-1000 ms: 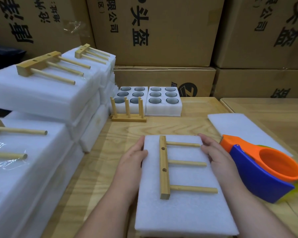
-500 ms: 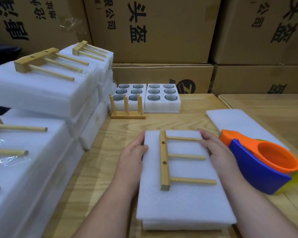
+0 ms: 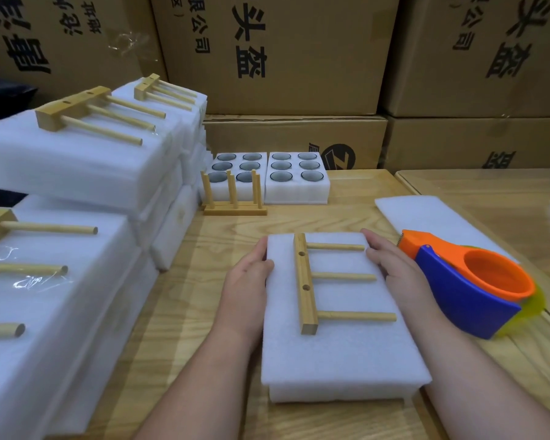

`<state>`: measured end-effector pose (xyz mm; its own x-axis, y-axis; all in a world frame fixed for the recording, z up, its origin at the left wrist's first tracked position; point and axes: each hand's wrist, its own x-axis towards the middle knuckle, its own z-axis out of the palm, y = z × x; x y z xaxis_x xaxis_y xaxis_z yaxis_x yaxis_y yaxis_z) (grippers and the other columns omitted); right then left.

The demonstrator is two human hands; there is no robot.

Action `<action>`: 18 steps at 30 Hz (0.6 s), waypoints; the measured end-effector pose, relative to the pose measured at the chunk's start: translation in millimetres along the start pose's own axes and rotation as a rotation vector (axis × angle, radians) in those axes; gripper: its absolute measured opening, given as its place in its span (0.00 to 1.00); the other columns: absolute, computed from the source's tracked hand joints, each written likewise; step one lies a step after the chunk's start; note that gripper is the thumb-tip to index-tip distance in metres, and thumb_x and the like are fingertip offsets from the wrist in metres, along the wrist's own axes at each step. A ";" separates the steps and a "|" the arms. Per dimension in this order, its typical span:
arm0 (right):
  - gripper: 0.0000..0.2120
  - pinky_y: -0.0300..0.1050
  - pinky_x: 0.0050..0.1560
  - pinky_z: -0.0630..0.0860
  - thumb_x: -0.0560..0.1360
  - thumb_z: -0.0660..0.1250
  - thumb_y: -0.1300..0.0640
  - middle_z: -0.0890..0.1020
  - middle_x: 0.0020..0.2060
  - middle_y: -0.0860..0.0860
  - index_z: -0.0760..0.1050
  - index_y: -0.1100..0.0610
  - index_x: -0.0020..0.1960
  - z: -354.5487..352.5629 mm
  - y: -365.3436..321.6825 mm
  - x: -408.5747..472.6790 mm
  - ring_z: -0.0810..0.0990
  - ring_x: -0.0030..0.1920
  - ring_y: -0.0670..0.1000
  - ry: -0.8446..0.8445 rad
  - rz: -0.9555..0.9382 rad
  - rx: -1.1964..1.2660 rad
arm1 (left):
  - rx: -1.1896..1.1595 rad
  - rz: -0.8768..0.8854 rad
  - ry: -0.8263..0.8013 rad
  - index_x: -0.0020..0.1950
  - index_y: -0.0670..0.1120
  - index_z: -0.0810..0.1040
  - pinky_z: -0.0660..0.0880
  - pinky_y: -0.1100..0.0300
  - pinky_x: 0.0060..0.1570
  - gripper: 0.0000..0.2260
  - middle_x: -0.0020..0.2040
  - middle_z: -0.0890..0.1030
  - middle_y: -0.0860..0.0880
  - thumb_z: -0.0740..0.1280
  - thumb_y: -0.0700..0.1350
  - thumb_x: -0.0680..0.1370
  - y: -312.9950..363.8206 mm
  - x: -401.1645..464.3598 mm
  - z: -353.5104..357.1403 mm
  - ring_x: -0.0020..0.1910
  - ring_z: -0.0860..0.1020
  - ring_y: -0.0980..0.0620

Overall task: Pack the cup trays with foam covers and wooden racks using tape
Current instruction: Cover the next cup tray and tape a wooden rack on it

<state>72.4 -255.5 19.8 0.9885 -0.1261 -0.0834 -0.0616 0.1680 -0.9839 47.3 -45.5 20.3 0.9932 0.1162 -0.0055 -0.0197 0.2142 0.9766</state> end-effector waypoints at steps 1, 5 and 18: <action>0.19 0.32 0.35 0.78 0.80 0.62 0.64 0.87 0.45 0.38 0.79 0.49 0.66 0.3 -0.3 -0.2 0.85 0.46 0.39 0.000 0.001 0.001 | 0.007 -0.006 0.006 0.54 0.57 0.82 0.76 0.72 0.35 0.22 0.46 0.85 0.64 0.56 0.33 0.80 -0.6 0.4 -0.3 0.44 0.83 0.67; 0.18 0.29 0.34 0.77 0.80 0.63 0.64 0.86 0.42 0.34 0.78 0.48 0.66 0.0 -1.3 -3.1 0.84 0.43 0.35 0.013 -0.030 -0.014 | -0.060 -0.041 0.015 0.66 0.49 0.81 0.76 0.66 0.33 0.20 0.51 0.86 0.53 0.57 0.36 0.80 -2.0 0.4 -3.7 0.40 0.83 0.57; 0.15 0.41 0.45 0.79 0.80 0.64 0.61 0.87 0.51 0.41 0.84 0.43 0.53 -0.7 -2.9 -6.4 0.85 0.52 0.42 0.007 -0.011 -0.043 | -0.042 -0.023 0.055 0.70 0.51 0.77 0.78 0.69 0.40 0.20 0.52 0.84 0.66 0.60 0.36 0.81 -12.9 5.9 -1.1 0.50 0.83 0.65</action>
<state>66.2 -255.9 23.1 0.9882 -0.1343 -0.0734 -0.0566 0.1246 -0.9906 53.4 -46.5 7.4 0.9857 0.1636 -0.0411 -0.0026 0.2583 0.9660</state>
